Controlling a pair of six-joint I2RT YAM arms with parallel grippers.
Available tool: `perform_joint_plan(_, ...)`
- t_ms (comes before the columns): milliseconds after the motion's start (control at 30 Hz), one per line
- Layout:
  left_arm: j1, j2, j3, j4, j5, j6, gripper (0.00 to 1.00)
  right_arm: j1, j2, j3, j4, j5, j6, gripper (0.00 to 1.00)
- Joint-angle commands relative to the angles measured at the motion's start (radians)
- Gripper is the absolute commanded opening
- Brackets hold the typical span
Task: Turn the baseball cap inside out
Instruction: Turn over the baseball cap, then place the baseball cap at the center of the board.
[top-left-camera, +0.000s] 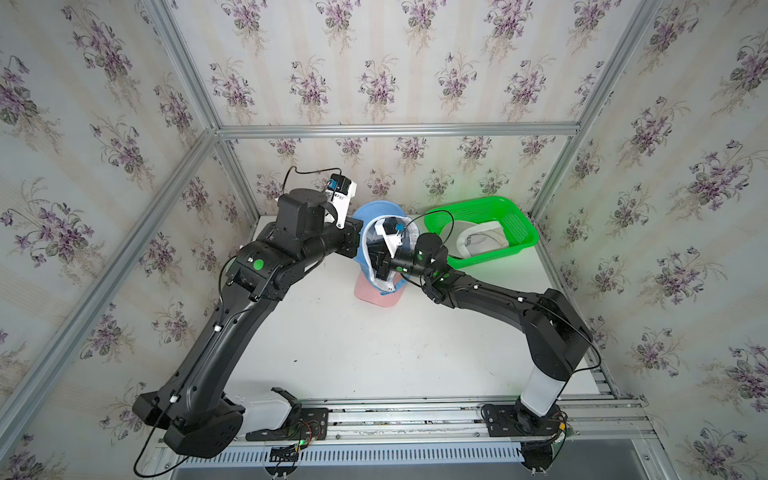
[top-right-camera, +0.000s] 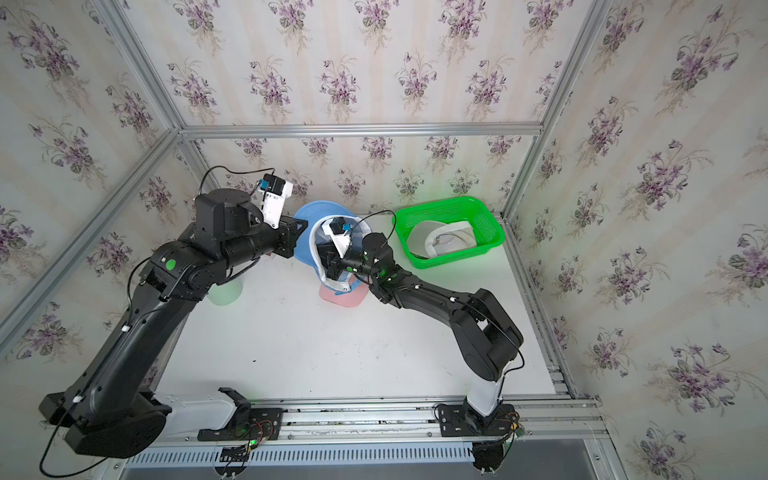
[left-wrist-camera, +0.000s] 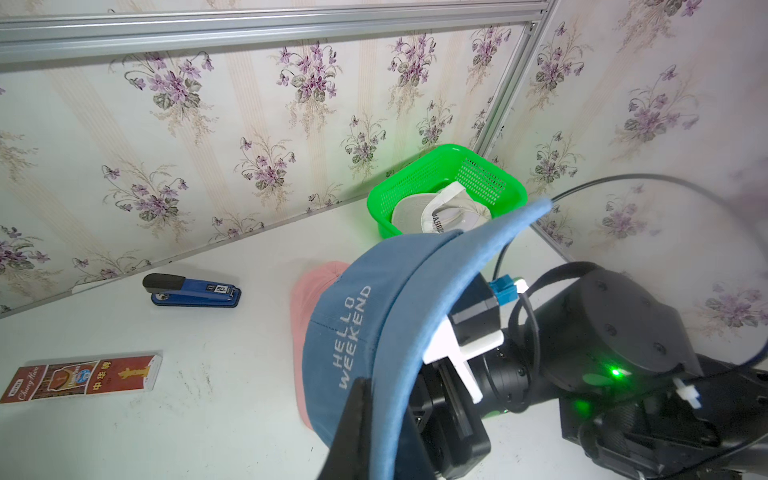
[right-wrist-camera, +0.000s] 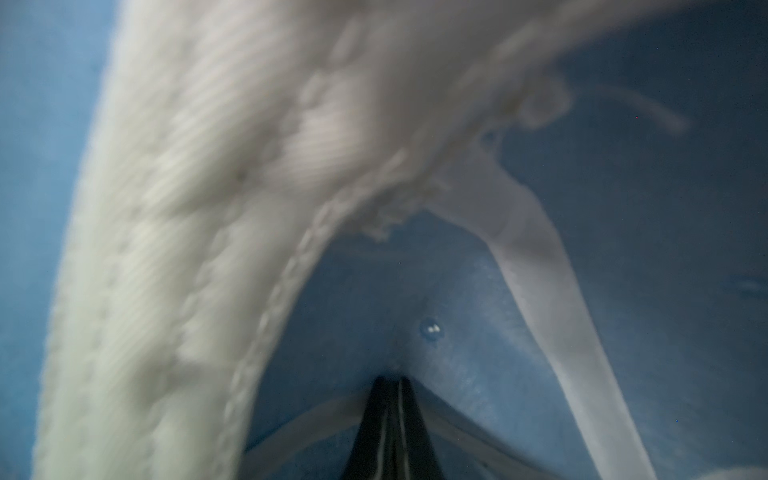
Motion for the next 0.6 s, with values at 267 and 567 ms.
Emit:
perform_joint_plan(267, 0.046, -0.035, -0.035, 0.049, 0.037, -0.031, 0.0, 0.036, -0.046, 0.009, -0.051, 0.094, -0.05, 0.12)
perform_joint_plan(567, 0.047, -0.016, -0.027, 0.025, -0.003, 0.105, 0.0, -0.016, -0.308, -0.19, -0.175, 0.269, -0.041, 0.36)
